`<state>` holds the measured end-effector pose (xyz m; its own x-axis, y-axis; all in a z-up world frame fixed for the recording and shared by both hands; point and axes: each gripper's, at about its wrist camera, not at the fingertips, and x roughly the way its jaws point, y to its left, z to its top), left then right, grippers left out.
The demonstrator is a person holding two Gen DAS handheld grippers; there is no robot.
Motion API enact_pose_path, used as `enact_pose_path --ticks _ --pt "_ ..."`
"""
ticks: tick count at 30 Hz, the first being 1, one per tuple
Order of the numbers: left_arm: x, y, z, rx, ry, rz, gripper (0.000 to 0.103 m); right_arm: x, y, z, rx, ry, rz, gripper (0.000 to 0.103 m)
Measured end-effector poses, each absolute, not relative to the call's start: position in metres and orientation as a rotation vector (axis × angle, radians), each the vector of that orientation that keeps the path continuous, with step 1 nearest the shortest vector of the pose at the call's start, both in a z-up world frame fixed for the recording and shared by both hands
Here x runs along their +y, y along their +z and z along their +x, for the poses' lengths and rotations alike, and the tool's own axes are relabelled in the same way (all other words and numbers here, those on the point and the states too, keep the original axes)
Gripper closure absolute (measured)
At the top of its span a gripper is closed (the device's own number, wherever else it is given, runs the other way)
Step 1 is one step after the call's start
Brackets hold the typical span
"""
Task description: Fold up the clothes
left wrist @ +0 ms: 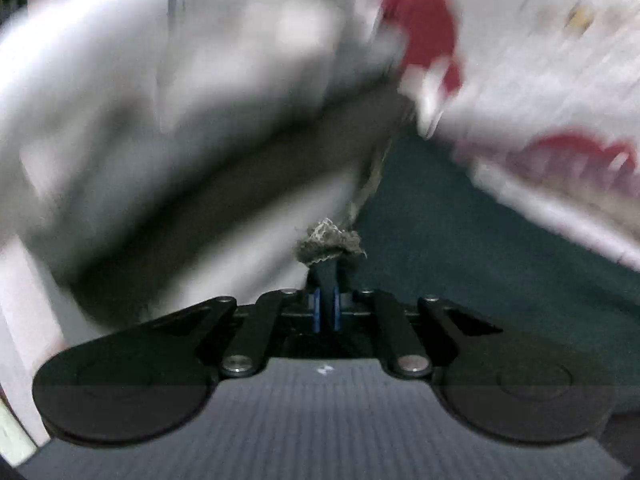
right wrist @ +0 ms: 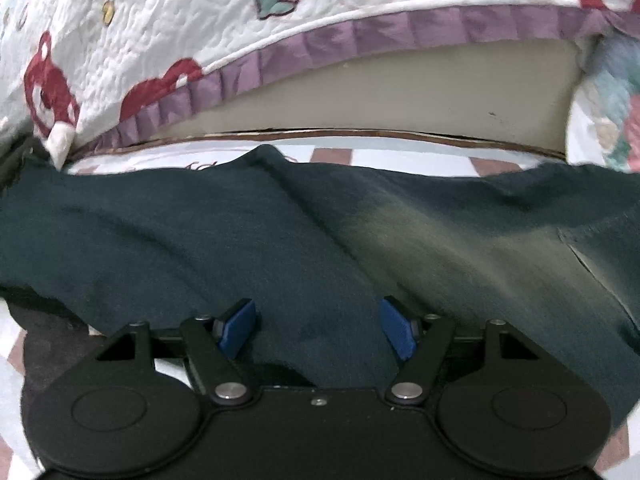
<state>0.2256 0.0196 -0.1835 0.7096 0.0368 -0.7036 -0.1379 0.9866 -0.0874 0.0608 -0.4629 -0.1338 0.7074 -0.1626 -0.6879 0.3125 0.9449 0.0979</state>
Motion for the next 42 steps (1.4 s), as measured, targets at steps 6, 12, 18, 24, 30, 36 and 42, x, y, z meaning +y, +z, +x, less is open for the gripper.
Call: enact_pose_path --ticks 6,12,18,24,30,36,42 --pt "0.004 -0.166 0.223 0.770 0.146 0.031 0.082 -0.485 -0.126 0.009 0.727 -0.358 0.259 0.030" --pt "-0.003 -0.143 0.194 0.841 -0.054 -0.110 0.056 -0.534 -0.124 -0.071 0.674 -0.429 0.435 0.029" --pt "-0.058 -0.118 0.135 0.830 -0.296 -0.029 0.053 -0.553 -0.137 -0.137 0.608 -0.389 0.699 0.029" --pt "-0.109 -0.062 0.087 0.826 -0.434 0.055 0.049 -0.571 -0.083 -0.177 0.470 -0.362 0.742 0.029" --pt "-0.178 0.026 0.057 0.807 -0.647 0.280 0.046 -0.623 0.008 -0.225 0.404 -0.200 0.838 0.022" --pt "-0.245 0.080 0.038 0.796 -0.731 0.510 0.043 -0.663 0.138 -0.227 0.566 -0.164 0.627 0.022" --pt "-0.306 0.073 0.063 0.789 -0.756 0.429 0.036 -0.714 0.198 -0.187 0.628 -0.145 0.588 0.019"
